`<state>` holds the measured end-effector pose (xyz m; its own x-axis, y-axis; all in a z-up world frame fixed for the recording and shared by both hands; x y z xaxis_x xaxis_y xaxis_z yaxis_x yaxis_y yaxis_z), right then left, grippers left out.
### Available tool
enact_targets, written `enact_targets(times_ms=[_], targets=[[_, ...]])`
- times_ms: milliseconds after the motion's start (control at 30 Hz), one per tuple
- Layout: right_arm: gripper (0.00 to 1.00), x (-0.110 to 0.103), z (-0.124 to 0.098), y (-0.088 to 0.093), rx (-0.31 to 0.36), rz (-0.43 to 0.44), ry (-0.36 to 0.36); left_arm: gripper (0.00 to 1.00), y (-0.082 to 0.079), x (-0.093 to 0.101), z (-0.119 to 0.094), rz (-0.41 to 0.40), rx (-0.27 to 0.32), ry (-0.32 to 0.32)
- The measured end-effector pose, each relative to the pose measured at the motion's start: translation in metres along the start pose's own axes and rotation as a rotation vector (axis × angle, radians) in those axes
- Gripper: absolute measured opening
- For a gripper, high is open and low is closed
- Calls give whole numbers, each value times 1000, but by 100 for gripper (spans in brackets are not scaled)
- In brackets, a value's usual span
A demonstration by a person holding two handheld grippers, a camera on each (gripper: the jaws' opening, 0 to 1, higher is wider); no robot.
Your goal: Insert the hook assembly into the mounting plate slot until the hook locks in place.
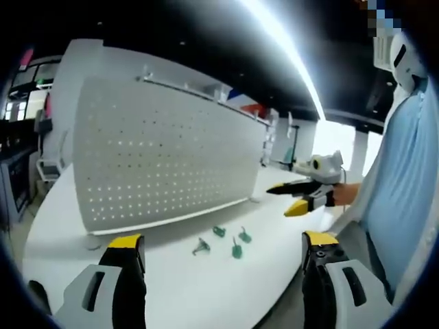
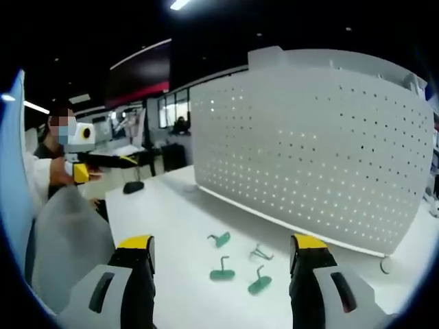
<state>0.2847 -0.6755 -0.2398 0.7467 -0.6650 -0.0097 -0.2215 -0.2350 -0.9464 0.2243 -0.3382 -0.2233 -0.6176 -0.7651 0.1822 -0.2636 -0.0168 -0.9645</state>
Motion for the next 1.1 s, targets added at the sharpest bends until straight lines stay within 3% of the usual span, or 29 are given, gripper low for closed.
enact_targets(times_ms=[1100], targets=[[81, -11, -7, -5, 0, -18, 41, 96, -2, -5, -2, 12, 15, 36]])
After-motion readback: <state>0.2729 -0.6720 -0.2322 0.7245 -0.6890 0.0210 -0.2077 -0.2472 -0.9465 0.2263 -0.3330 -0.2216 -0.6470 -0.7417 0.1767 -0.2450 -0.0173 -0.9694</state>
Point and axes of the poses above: the point that each gripper's makers call its tool centre point, and the gripper's own axes: z roughly forward along the fingers, x roughly to its right, y roughly out of its underside, the point moved 10 cm from there along -z, roughly backward along the fingers, and after that the axes turned 2 degrees about -y, right-handed, at the moved point
